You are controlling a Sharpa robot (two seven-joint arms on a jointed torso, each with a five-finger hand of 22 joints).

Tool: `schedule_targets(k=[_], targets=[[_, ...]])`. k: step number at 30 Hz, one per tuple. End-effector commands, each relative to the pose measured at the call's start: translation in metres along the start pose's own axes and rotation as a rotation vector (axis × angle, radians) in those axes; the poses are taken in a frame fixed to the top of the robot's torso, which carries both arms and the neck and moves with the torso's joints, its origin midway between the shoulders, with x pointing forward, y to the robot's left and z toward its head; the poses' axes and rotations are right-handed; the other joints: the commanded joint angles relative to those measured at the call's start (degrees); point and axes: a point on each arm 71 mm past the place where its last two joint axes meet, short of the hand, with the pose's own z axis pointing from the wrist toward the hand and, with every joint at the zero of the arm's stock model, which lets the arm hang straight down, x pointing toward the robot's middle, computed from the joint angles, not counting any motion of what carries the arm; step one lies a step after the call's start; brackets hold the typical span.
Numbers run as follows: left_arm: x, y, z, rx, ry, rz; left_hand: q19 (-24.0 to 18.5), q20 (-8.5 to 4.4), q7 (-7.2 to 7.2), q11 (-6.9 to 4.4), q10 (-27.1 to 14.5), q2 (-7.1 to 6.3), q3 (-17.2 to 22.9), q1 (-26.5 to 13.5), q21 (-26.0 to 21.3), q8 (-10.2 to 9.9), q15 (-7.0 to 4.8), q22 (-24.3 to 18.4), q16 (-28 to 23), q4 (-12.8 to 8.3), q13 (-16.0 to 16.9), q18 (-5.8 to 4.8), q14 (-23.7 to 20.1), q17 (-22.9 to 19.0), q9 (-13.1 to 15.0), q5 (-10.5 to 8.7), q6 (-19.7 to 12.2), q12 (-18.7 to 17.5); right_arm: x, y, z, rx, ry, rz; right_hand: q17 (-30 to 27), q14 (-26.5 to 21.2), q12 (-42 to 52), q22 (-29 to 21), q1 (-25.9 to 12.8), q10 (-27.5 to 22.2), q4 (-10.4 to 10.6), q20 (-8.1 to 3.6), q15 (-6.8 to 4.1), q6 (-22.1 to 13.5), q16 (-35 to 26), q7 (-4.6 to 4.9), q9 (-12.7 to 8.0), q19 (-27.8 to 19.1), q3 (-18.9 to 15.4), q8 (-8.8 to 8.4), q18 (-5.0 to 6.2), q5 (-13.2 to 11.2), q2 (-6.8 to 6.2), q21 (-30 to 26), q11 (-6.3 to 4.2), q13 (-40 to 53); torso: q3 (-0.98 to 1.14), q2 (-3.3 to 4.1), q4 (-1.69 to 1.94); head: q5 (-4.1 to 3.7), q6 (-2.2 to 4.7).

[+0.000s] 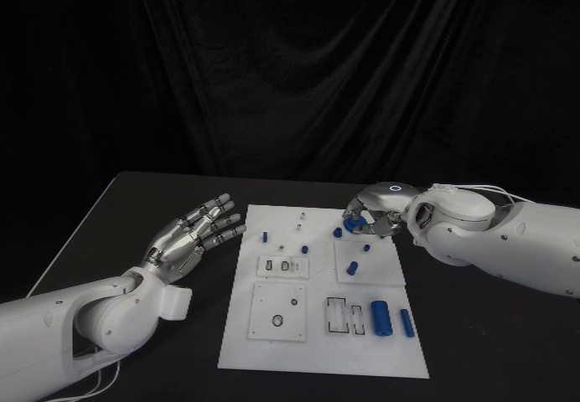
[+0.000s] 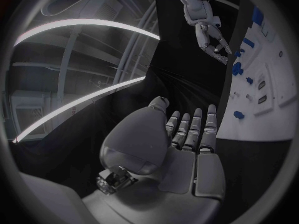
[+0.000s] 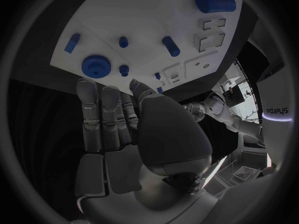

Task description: Assemble the parts on the task board

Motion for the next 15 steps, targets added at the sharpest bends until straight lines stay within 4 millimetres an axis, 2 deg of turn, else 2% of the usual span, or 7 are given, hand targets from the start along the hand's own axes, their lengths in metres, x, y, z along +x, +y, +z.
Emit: schedule_targets(k=[1,7,10,12,13,15], targets=[[0.003,-0.015,-0.001,0.197,0.022,-0.013,-0.37,0.13,0.29,0.10,-0.44,0.11,0.43,0.70,0.01,-0.28,0.14,-0.08,-0.35,0.05,-0.05,-0.14,-0.47,-0.10,-0.09,0.37,-0.29,-0.33,0.000,0.002,0.000,-0.016,-0.047,-0.019,0.18,0.61,-0.45,0.28,-0.12,0.42,0.37,0.16,-0.04,-0.41,0.23,0.18,-0.01,0.33,0.04,-0.56,-0.39,-0.52,-0.60,0.27,-0.03,0.07,0.08,0.31,0.06,-0.25,-0.05],[0.003,-0.015,0.000,0.197,0.025,-0.015,-0.41,0.15,0.27,0.17,-0.48,0.12,0.52,0.73,0.00,-0.30,0.17,-0.09,-0.40,0.00,-0.06,-0.15,-0.55,-0.13,-0.09,0.38,-0.32,-0.36,0.005,0.003,0.002,-0.025,-0.063,-0.043,1.69,1.37,-0.47,1.73,-0.37,0.89,0.50,0.22,-0.01,-0.38,1.10,0.26,0.06,1.00,-0.06,-0.66,-0.61,-1.07,-0.80,1.20,-0.09,0.15,0.21,0.18,-0.05,-0.40,0.02],[0.003,-0.015,0.000,0.196,0.027,-0.017,-0.43,0.16,0.27,0.21,-0.51,0.14,0.59,0.75,0.00,-0.32,0.18,-0.09,-0.51,-0.03,-0.07,-0.16,-0.65,-0.17,-0.10,0.39,-0.34,-0.37,0.009,0.004,0.004,-0.027,-0.066,-0.056,1.97,1.52,-0.48,2.08,-0.42,0.99,0.53,0.19,-0.09,-0.35,1.27,0.15,0.08,1.17,-0.08,-0.67,-0.64,-1.19,-0.85,1.43,-0.11,0.16,0.06,0.06,-0.08,-0.41,-0.02],[0.003,-0.015,0.000,0.195,0.027,-0.017,-0.43,0.16,0.27,0.21,-0.51,0.14,0.59,0.75,0.00,-0.32,0.18,-0.09,-0.51,-0.03,-0.07,-0.16,-0.65,-0.17,-0.10,0.39,-0.34,-0.37,0.012,0.004,0.006,-0.029,-0.066,-0.060,2.00,1.54,-0.48,2.02,-0.42,1.00,0.53,0.19,-0.09,-0.35,1.29,0.15,0.08,1.14,-0.08,-0.67,-0.63,-1.19,-0.84,1.39,-0.12,0.16,0.12,-0.05,-0.04,-0.54,-0.23],[0.002,-0.015,-0.001,0.195,0.026,-0.016,-0.47,0.18,0.29,0.29,-0.53,0.17,0.70,0.78,-0.01,-0.32,0.23,-0.10,-0.52,-0.08,-0.07,-0.18,-0.70,-0.19,-0.09,0.40,-0.31,-0.33,0.013,0.005,0.007,-0.030,-0.067,-0.062,2.09,1.69,-0.57,2.12,-0.33,1.07,0.49,0.18,-0.08,-0.60,1.38,0.17,0.05,1.19,0.01,-0.85,-0.62,-1.04,-0.82,1.48,-0.16,0.15,0.10,-0.20,0.06,-0.66,-0.43],[0.002,-0.016,-0.003,0.193,0.025,-0.015,-0.49,0.20,0.32,0.33,-0.54,0.16,0.75,0.80,-0.02,-0.32,0.26,-0.10,-0.58,-0.12,-0.07,-0.19,-0.77,-0.21,-0.09,0.40,-0.29,-0.35,0.015,0.005,0.009,-0.032,-0.071,-0.064,2.11,2.14,-0.95,2.08,-0.06,1.15,0.28,0.16,-0.06,-1.39,1.46,0.09,-0.04,1.29,0.30,-1.41,-0.54,-0.11,-0.86,1.54,-0.16,0.10,0.03,-0.18,0.07,-0.68,-0.35]])
